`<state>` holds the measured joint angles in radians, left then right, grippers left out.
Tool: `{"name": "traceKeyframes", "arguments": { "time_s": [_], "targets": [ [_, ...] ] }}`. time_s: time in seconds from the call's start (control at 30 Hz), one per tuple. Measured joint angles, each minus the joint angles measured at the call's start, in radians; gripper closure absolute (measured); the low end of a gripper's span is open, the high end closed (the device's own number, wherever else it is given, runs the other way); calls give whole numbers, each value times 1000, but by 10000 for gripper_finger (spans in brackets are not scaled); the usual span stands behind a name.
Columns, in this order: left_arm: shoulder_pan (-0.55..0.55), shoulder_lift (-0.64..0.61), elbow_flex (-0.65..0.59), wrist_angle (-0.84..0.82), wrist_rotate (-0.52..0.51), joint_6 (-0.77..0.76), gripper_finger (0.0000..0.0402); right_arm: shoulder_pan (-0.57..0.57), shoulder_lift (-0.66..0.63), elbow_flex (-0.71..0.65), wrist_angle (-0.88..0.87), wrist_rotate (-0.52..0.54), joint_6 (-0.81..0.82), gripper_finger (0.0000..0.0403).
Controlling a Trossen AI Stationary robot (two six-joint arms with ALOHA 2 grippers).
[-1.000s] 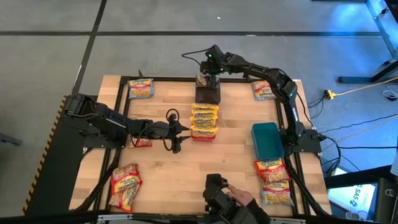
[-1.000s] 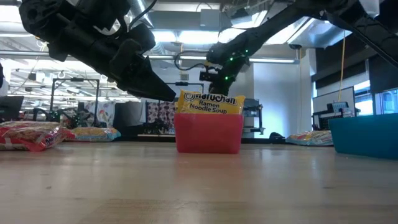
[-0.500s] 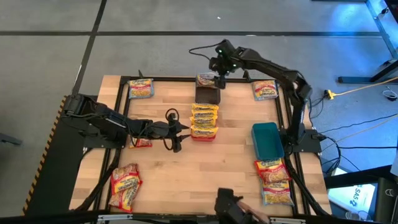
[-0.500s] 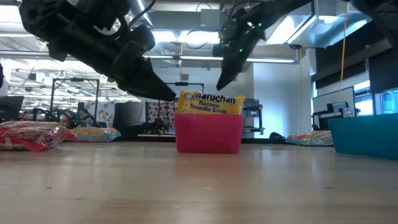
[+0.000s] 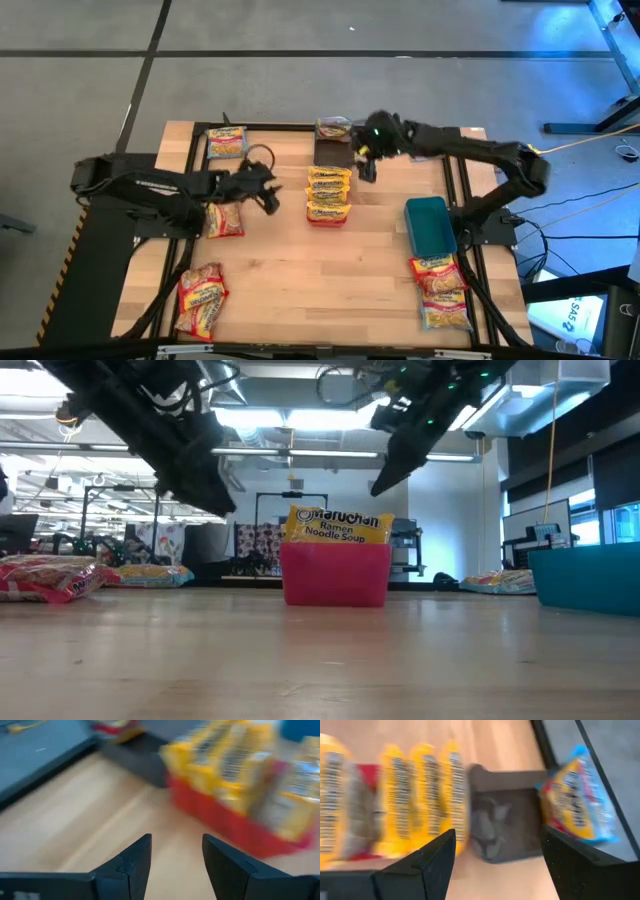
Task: Sort Maruchan noodles
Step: Put the blue noodle pack into the black bin
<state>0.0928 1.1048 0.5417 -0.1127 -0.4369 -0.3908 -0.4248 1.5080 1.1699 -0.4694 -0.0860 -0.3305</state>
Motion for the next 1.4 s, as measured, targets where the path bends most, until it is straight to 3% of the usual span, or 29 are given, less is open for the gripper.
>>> {"name": "traceKeyframes", "arguments": {
  "time_s": [0.2,0.33,0.53,0.7,1.03,1.3,1.4],
  "targets": [
    [222,-12,111,-305,-41,9,232,146,-101,-195,167,-1,97,143],
    [397,26,199,-448,-45,34,232,230,-116,-264,187,22,129,143],
    [645,128,245,-509,0,70,232,325,-118,-319,194,101,167,143],
    [786,241,247,-508,13,87,232,363,-118,-368,256,105,167,143],
    [863,392,306,-475,-39,133,232,366,-118,-415,350,95,168,143],
    [871,498,327,-435,-171,197,232,366,-118,-415,356,83,169,143],
    [855,509,329,-432,-142,236,232,366,-118,-415,356,66,169,143]
  ]
}}
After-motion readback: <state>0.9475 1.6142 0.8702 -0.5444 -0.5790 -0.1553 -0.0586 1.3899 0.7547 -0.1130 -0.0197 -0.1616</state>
